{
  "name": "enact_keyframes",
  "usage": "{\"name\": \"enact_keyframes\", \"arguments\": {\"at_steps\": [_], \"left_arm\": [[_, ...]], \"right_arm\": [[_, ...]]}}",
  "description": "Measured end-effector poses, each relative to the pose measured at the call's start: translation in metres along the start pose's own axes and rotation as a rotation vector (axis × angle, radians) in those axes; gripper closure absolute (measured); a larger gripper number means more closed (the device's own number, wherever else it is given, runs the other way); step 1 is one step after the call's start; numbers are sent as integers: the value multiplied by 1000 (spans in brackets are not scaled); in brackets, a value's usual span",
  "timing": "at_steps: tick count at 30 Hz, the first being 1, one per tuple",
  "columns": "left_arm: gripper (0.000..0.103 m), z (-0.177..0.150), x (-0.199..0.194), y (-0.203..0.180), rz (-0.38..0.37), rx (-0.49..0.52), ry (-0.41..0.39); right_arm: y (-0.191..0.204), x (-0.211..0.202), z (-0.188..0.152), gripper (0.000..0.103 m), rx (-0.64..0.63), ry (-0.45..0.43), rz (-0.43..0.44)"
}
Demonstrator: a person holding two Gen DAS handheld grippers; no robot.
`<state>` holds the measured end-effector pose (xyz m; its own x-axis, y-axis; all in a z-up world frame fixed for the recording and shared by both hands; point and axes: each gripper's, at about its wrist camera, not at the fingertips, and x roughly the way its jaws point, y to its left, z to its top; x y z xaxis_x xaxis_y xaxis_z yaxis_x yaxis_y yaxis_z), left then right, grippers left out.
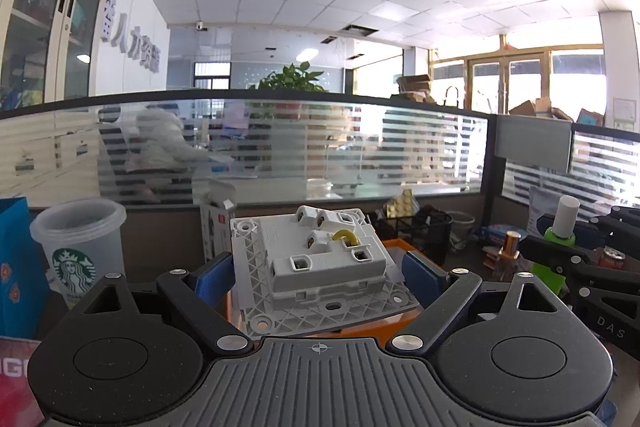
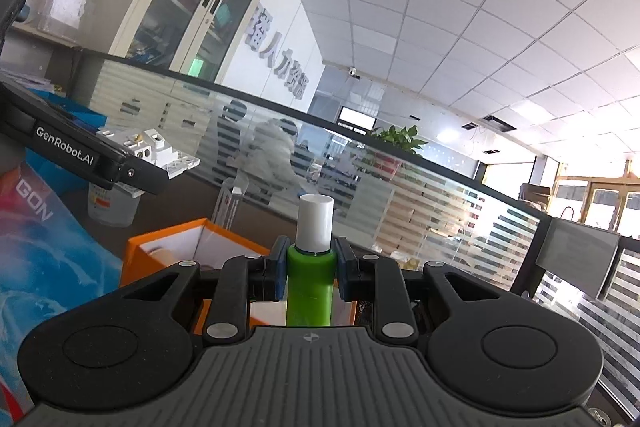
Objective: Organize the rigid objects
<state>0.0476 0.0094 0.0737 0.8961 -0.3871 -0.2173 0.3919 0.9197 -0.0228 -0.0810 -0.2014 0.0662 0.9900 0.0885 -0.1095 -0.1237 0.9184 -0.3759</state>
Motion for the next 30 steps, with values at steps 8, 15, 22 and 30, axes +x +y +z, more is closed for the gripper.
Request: {"name": "enact_keyframes", "arguments": {"at_steps": [8,15,22,30], "left_arm": [[12,8,23,4,7,-3,-1],[12,12,44,8,17,-4,6],[12,12,67,10,22,-15,13],[12,10,90,12,27,-28,19]], "right_arm": [[-4,23,17,82,23,-51,-2],[-4,44,21,82,17,-74,11],[-8,65,19,82,38,-85,20],[-13,92,14,82,82,-89,30]]}}
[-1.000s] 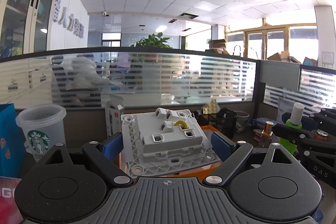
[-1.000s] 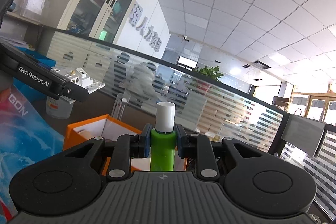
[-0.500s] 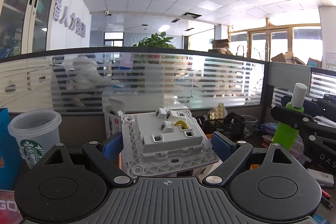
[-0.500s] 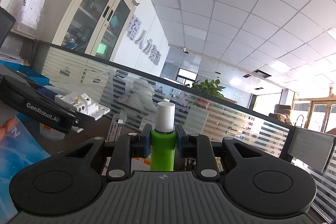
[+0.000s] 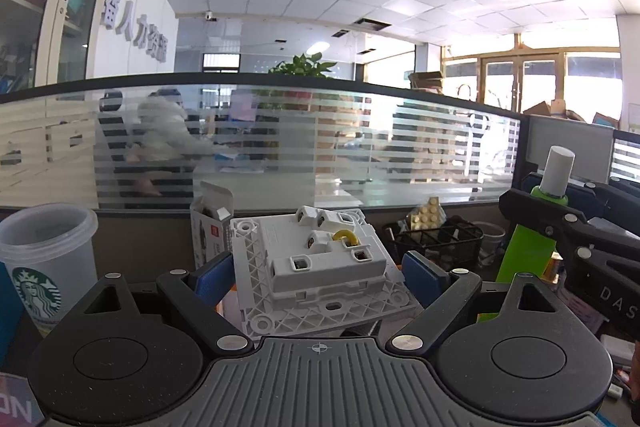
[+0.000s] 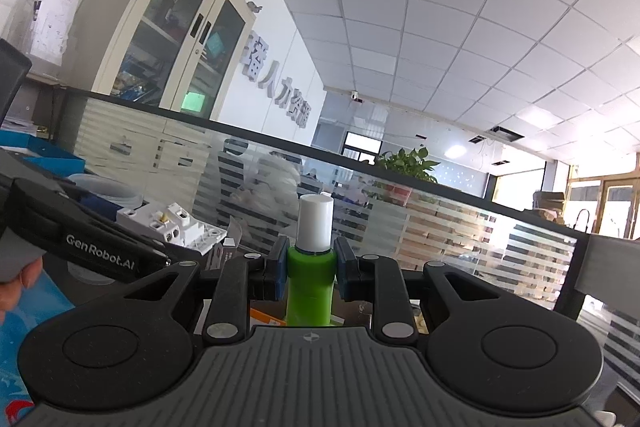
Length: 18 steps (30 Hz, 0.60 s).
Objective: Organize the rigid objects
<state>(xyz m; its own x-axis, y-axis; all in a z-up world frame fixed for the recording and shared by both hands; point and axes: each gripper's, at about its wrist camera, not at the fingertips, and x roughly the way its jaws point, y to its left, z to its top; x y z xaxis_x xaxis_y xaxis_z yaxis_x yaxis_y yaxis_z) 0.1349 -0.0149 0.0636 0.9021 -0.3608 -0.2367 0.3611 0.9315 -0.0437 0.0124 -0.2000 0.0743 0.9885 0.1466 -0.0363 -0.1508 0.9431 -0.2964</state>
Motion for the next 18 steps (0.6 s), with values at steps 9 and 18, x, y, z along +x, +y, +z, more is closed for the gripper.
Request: {"name": "enact_keyframes", "arguments": {"at_steps": [9,18], "left_arm": [[12,-10,20,2,8,-20,22],[12,-19,40,8,18,-46,49]], "right_arm": [[-5,21,-6,82,52,0,5],[-12,48,-11,82,101,7,16]]}}
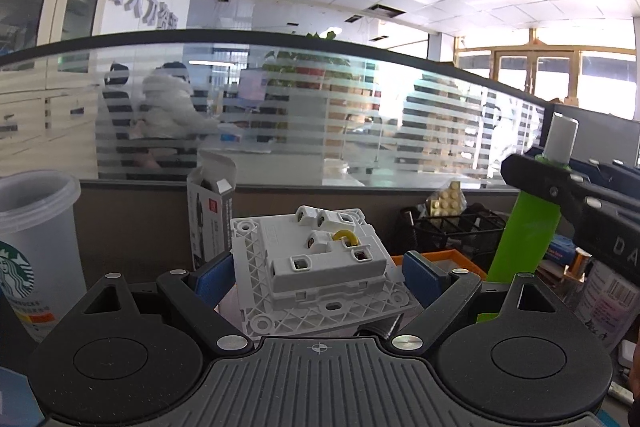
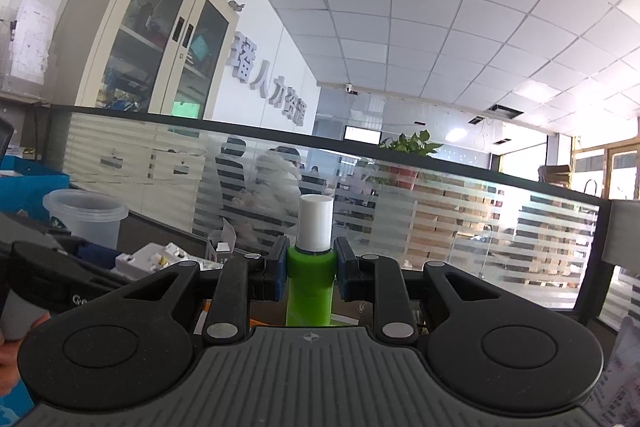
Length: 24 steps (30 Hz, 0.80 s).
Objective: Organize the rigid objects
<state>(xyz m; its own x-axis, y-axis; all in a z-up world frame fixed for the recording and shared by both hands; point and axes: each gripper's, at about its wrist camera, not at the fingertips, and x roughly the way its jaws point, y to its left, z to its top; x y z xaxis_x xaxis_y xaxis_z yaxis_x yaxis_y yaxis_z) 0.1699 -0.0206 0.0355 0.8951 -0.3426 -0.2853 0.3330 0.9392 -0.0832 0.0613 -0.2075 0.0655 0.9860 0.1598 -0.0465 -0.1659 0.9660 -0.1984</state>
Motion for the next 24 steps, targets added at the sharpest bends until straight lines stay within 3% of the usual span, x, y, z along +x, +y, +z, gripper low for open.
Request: {"name": "enact_keyframes", "arguments": {"at_steps": [24], "left_arm": [[12,-5,32,5,29,-8,54]], "right_arm": [[-12,64,5,82,144,19,29]]}}
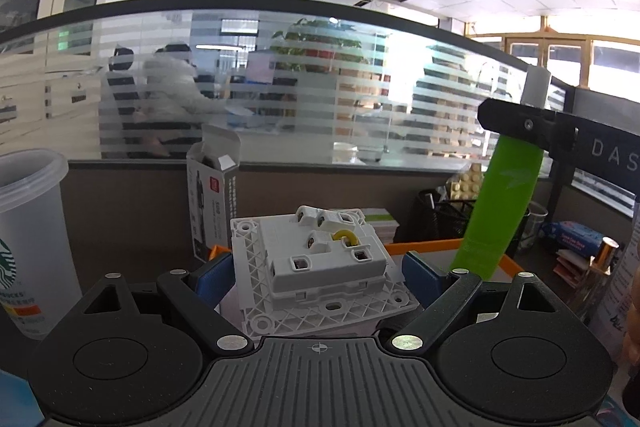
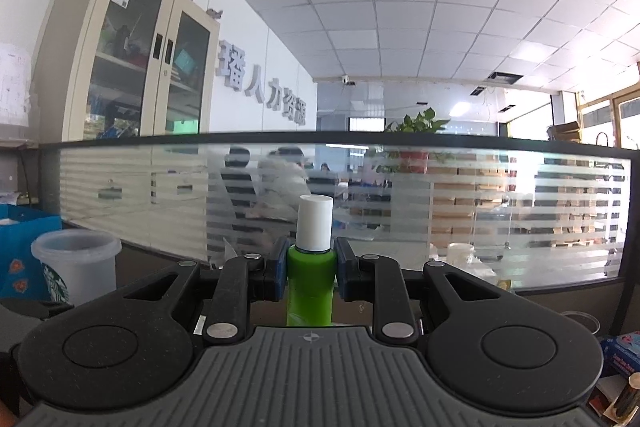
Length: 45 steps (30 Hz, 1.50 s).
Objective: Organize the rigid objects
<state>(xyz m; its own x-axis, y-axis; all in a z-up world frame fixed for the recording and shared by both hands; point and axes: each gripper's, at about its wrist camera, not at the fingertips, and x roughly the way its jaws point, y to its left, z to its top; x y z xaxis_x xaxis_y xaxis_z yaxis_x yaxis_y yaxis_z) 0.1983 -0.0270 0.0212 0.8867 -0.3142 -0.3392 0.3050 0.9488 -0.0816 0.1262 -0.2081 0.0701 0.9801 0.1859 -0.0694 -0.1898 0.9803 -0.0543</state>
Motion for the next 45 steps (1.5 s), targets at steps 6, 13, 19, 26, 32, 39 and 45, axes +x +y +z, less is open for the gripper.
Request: {"name": "enact_keyframes", "arguments": {"at_steps": [6,13,19,26,32,39,45], "left_arm": [[12,-3,8,1,6,9,28],[12,-7,16,2,4,14,54],[12,-10,23,4,5,16,78],[12,-12,28,5,4,17,99],[12,-13,33,7,3,18,113],[12,-13,38,7,1,26,132],[12,-14,40,8,-2,30,142]], "right_arm": [[-7,4,-6,81,18,30,0],[-12,11,-14,82,29,66,1],[-13,15,-21,81,21,98,-4],[-17,20,-29,81,14,130,-9],[-16,24,-31,81,6,146,-9],[-17,26,-31,81,-1,175,-12],[-26,25,-29,81,56,164,9]]}}
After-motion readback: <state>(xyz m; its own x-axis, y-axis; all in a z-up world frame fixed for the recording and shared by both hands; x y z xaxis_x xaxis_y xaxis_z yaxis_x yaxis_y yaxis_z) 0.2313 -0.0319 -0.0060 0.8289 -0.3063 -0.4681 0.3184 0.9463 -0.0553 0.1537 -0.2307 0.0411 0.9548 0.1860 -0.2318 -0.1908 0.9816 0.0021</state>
